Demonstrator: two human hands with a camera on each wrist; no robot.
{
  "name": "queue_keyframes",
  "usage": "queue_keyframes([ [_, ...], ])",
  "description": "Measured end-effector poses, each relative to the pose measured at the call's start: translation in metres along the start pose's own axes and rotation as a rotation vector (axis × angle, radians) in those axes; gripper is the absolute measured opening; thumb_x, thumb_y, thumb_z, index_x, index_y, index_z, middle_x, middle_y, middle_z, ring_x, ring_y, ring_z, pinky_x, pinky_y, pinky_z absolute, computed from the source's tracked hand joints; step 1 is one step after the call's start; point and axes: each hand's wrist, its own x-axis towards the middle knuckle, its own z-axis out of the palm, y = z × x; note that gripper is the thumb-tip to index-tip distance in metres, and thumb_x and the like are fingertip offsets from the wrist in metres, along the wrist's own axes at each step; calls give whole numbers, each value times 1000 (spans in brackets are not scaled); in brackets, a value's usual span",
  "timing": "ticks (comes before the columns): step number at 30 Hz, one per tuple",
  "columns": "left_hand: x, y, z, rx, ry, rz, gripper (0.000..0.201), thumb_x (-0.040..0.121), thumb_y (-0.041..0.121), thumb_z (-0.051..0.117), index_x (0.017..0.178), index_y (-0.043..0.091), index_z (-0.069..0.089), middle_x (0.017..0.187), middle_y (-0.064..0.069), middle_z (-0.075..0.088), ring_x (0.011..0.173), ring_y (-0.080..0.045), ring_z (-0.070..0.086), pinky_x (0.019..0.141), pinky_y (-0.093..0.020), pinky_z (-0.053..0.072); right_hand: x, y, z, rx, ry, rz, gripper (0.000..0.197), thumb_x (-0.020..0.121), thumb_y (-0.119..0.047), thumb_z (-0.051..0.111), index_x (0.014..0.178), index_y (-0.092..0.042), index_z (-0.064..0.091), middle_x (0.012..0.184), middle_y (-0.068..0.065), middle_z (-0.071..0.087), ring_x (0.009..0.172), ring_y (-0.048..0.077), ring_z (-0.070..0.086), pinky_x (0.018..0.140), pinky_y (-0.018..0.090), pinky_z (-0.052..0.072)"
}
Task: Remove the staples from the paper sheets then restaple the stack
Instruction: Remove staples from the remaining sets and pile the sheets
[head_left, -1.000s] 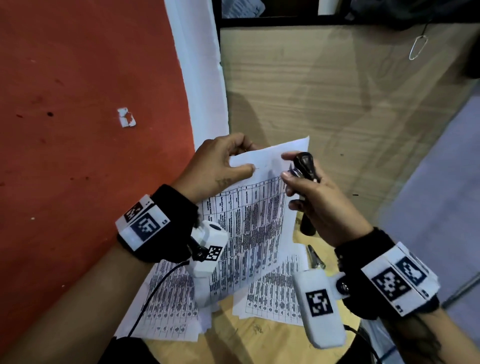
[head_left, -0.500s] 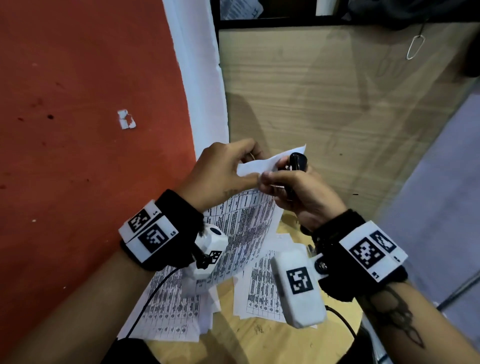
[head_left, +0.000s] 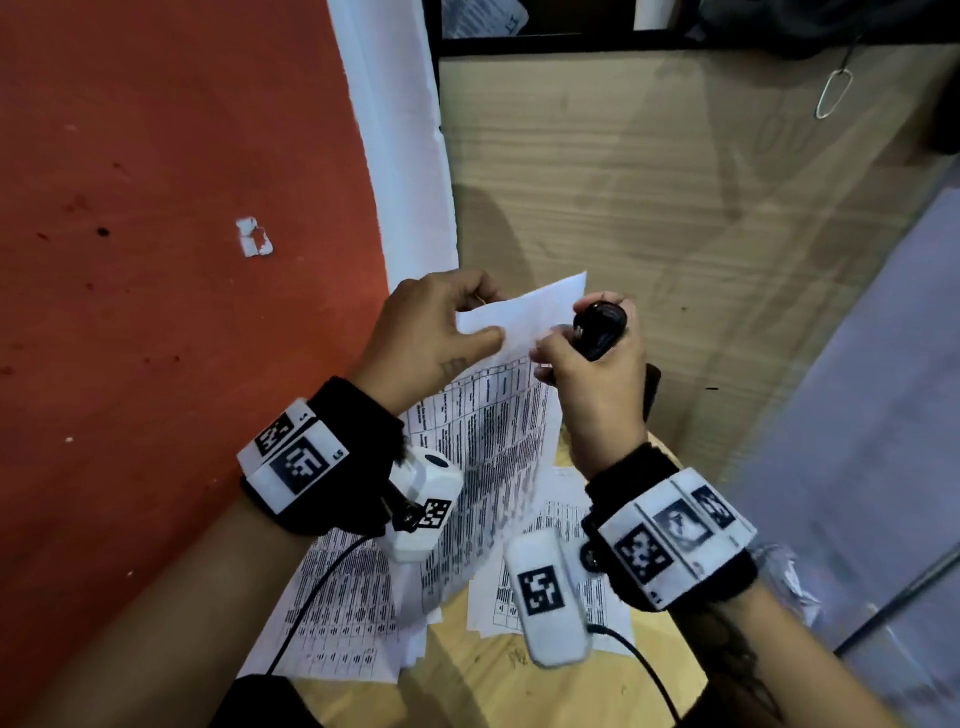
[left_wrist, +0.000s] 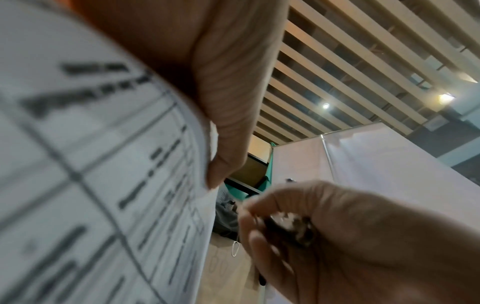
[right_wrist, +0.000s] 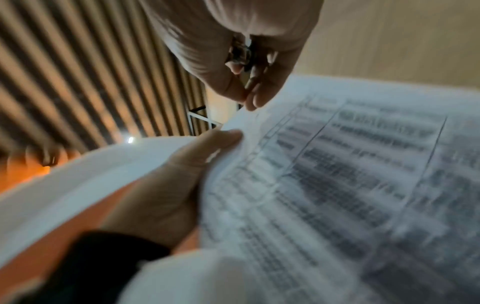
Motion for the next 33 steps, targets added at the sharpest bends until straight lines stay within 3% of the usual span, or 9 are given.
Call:
queue_keyframes([
  [3,1,-5,-6,-11,-15,-47,33,59,45,56,82,22,64,77,13,66,78,-19,64,78,-41,52,4,9,-8,-312,48,-139,32,71,-11,57,84,-37,44,67,-17,55,66,17,53,72,49,52],
  [7,2,-6,-11,4,-42,-51,31,58,43,55,80,23,64,82,6,71,81,-15,66,81,-43,52,17,25,-27,-626,-81,-172,27,78,-5,59,89,-23,41,87,11,61,86,33,57,75,39,44],
  [11,2,-5,-12,19,-71,-70,29,55,44,54,77,28,64,82,4,72,82,-23,67,78,-44,52,25,22,-30,-532,-126,-142,25,74,-17,52,83,-40,44,84,3,58,86,36,59,78,53,47],
  [13,3,-5,-12,35,-94,-77,33,53,46,52,77,28,66,79,5,71,79,-24,67,77,-44,53,26,18,-30,-517,-131,-263,30,74,-14,51,87,-41,48,91,3,58,90,33,58,81,48,49],
  [16,3,-4,-13,31,-140,-54,24,55,44,51,72,33,64,73,6,68,71,-19,63,75,-41,54,32,8,-25,-569,-257,-509,25,76,3,58,96,-12,55,101,4,55,95,18,51,80,30,43],
  [20,5,-7,-16,29,-130,-10,24,59,41,52,74,28,66,74,-1,69,74,-25,64,72,-41,53,42,-3,-17,-657,-428,-523,23,78,-2,61,98,-11,53,87,-10,50,80,3,41,71,31,42],
  [26,4,-10,-11,45,-118,-19,19,60,57,64,61,38,63,56,6,58,54,-5,49,57,-28,38,39,-3,-15,-585,-391,-524,26,77,2,59,93,-18,50,81,-12,49,71,6,43,67,24,36],
  [29,5,-12,-9,4,-97,-48,23,63,49,69,62,27,67,61,-4,65,55,-10,50,58,-30,41,37,-4,-17,-362,-290,-441,22,80,-24,61,92,-37,48,87,-9,52,78,13,52,72,32,44],
  [33,7,-15,-12,0,-103,-57,15,69,39,70,61,27,67,69,-8,69,61,-13,56,63,-31,44,20,-4,-29,-215,18,-489,22,78,-44,63,94,-39,48,95,3,53,85,14,52,80,33,44],
])
